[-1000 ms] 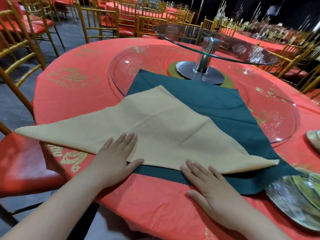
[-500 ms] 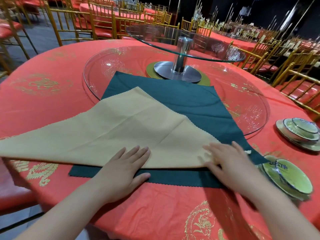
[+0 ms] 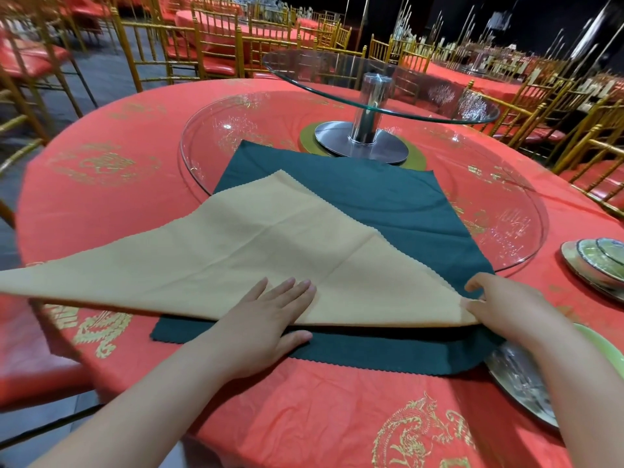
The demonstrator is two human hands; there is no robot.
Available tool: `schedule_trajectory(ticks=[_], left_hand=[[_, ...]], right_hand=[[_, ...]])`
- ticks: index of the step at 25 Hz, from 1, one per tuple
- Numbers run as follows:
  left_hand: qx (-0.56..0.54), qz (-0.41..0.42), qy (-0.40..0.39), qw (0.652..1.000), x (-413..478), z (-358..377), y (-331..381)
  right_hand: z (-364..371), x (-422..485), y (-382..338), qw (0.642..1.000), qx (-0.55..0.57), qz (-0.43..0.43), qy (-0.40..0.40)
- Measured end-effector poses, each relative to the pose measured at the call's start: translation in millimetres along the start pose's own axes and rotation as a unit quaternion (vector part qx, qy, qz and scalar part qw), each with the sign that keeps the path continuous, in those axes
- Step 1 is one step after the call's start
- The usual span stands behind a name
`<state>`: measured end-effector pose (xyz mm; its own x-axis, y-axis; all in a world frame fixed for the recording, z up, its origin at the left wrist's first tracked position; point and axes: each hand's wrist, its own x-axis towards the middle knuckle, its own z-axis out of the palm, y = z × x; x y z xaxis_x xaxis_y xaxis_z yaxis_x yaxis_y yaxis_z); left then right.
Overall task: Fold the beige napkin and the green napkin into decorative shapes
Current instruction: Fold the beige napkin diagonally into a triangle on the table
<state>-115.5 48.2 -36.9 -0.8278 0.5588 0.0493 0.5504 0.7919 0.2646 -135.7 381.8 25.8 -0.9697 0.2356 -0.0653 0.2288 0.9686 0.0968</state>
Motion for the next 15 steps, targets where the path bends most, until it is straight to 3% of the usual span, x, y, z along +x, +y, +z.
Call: schedule_trajectory(ticks=[5, 11, 15], left_hand=[[-0.038, 0.077, 0.134, 0.987, -14.6, -7.6, -29.7], [0.034, 0.077, 0.135, 0.987, -40.4, -31.2, -76.0], [0.020, 0.020, 0.068, 0.997, -61.5, -39.0, -98.6]], right_hand=[[-6.1, -11.6, -4.0, 1.000, -0.005, -0.010, 0.027], [-6.4, -29.2, -14.4, 0.994, 0.098, -0.039, 0.016], [7.2, -69.0, -37.4, 0.985, 0.104, -0.126, 0.052]])
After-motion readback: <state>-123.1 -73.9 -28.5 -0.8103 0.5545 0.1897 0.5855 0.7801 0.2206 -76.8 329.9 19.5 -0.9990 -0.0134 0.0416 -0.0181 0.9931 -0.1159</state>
